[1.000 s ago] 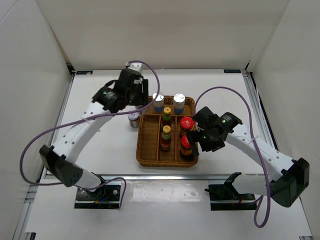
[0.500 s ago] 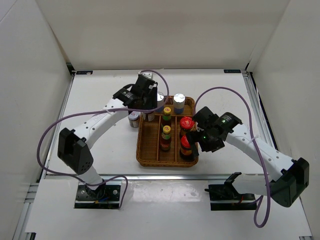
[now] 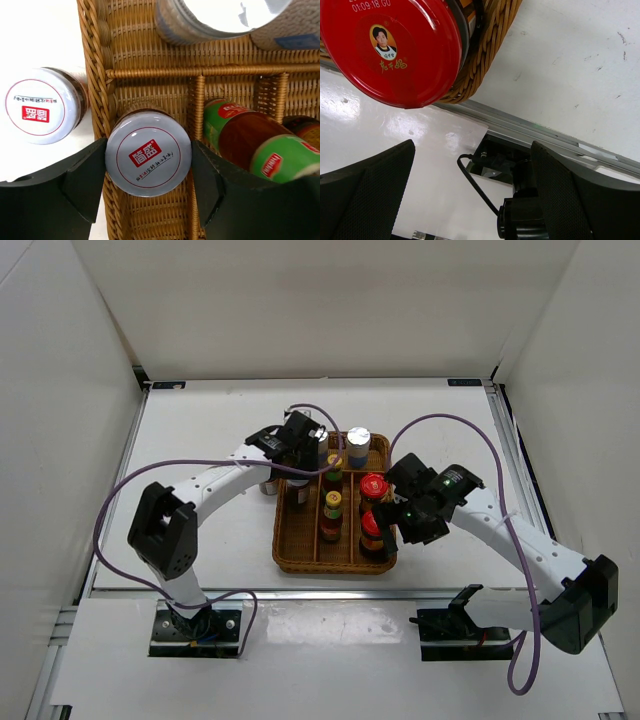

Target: Organize the condiment bottles

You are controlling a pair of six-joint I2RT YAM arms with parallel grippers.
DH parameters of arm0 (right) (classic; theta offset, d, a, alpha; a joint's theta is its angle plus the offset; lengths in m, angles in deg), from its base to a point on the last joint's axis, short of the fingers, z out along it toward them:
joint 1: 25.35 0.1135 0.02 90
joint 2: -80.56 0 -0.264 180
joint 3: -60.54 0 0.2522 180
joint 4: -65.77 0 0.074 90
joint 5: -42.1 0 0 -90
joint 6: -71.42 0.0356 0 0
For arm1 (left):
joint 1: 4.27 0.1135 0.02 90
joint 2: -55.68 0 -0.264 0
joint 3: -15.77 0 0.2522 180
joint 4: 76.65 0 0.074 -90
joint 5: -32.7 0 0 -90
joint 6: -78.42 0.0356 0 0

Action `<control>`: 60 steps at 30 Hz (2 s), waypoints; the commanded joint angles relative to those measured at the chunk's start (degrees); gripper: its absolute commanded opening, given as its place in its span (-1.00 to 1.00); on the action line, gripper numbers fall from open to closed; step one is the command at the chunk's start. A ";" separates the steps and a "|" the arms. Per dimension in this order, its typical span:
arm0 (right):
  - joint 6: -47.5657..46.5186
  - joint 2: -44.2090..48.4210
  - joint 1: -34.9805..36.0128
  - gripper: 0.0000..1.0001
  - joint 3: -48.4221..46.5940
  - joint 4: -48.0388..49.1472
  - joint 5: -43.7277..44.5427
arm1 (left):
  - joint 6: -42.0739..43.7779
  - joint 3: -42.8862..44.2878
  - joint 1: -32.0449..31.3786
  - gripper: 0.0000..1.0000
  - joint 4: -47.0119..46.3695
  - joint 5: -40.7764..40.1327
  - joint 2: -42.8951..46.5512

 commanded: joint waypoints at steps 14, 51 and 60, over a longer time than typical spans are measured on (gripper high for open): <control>-0.81 -0.66 -0.23 0.99 -0.45 -0.36 -0.38 | 2.27 1.31 3.20 0.98 -1.86 -9.73 11.63; -1.87 -2.24 -0.23 0.99 -0.45 0.16 -2.57 | 6.41 -2.03 17.99 0.98 -3.01 10.57 -0.49; -2.39 -2.24 -0.23 0.99 0.08 0.16 -3.10 | 5.88 -1.50 16.84 0.98 -3.61 6.61 1.27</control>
